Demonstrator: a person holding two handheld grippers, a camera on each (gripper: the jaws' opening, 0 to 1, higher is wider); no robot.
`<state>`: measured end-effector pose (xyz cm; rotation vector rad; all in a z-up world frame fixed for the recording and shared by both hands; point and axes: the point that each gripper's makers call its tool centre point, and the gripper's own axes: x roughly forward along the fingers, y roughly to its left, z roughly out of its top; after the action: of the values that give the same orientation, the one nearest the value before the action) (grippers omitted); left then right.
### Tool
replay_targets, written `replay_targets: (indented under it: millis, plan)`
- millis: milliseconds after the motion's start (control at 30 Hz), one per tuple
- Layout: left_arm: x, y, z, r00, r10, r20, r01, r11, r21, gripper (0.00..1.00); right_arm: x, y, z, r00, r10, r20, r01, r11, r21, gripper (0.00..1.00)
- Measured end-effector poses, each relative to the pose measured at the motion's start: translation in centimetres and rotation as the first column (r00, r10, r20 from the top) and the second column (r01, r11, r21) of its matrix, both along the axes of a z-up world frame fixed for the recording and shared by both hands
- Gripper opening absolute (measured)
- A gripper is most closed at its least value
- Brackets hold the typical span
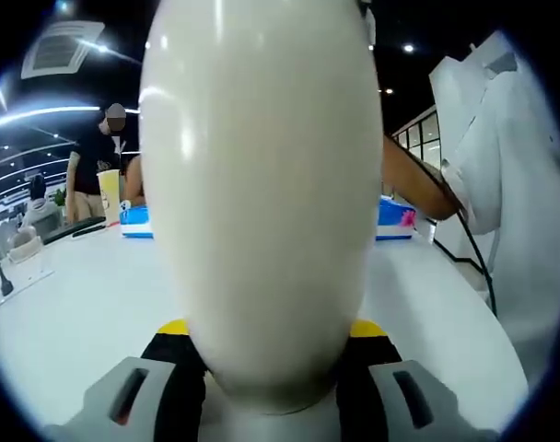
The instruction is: Grasp the water cup twist off the cup lid place the cup lid on the table
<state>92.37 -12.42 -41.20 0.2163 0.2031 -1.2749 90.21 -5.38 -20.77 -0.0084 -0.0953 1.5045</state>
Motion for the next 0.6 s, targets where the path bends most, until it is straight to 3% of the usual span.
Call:
replay_targets:
  millis: [233,600]
  plan:
    - [-0.03,-0.08,-0.01,1.0,0.0,-0.006,0.0,1.0,0.001,0.56,-0.05,-0.41,-0.13,0.996,0.075,-0.04,-0.074,0.997,0.023,0.46]
    - [-0.14,-0.13,0.02,1.0,-0.005,-0.005,0.005,1.0,0.0,0.56,-0.66,-0.22,-0.32,0.993,0.115,-0.039,-0.114,0.993,0.02,0.46]
